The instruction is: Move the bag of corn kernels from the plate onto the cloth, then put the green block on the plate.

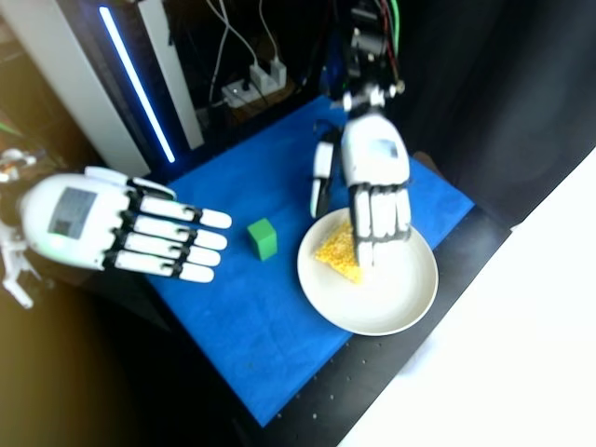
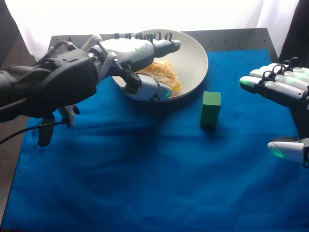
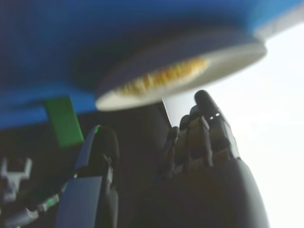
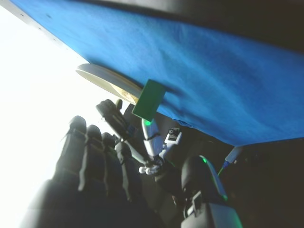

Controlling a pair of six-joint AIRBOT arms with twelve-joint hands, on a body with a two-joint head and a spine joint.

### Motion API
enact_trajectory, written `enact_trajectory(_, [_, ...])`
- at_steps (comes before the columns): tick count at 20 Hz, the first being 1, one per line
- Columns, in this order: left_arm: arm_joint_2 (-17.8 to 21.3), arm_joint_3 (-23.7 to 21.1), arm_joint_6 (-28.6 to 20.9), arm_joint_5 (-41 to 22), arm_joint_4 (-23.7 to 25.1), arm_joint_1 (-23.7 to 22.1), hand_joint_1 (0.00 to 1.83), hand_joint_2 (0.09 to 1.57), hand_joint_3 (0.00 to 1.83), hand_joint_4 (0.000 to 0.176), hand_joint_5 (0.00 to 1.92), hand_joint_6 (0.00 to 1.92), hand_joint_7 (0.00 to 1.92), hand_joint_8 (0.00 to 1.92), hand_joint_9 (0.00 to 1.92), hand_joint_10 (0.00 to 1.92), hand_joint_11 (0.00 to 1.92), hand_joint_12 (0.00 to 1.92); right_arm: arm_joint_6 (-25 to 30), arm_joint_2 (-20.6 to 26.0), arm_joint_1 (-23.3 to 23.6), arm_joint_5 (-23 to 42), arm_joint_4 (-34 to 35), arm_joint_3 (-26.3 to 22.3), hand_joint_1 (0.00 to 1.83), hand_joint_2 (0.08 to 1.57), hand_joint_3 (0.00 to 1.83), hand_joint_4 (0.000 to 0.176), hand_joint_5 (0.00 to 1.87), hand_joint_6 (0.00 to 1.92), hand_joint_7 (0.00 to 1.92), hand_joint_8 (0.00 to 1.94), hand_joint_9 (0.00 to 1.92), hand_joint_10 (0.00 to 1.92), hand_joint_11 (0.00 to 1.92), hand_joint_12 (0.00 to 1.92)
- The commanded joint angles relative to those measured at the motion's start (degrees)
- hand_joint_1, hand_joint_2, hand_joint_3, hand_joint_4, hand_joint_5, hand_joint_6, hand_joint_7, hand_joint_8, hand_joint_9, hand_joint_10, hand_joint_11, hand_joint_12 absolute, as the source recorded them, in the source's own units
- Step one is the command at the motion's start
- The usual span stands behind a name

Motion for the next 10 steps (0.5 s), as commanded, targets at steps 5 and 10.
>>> enact_trajectory(5, [-1.89, 2.89, 8.02, -2.03, -8.54, -1.15, 0.79, 1.32, 0.00, 0.000, 0.21, 0.02, 0.19, 0.01, 0.24, 0.03, 0.00, 1.07, 0.11, -0.07, 0.54, 6.54, 0.55, 0.20, 0.50, 1.31, 0.01, 0.026, 0.00, 0.00, 0.00, 0.00, 0.00, 0.00, 0.00, 0.00])
enact_trajectory(10, [-3.31, 5.97, 8.02, -0.23, -10.66, -1.71, 1.09, 1.29, 0.00, 0.000, 0.42, 0.01, 0.39, 0.02, 0.52, 0.76, 0.50, 1.47, 0.12, -0.12, 0.54, 6.50, 0.55, 0.24, 0.52, 1.31, 0.00, 0.018, 0.00, 0.00, 0.00, 0.00, 0.00, 0.00, 0.00, 0.00])
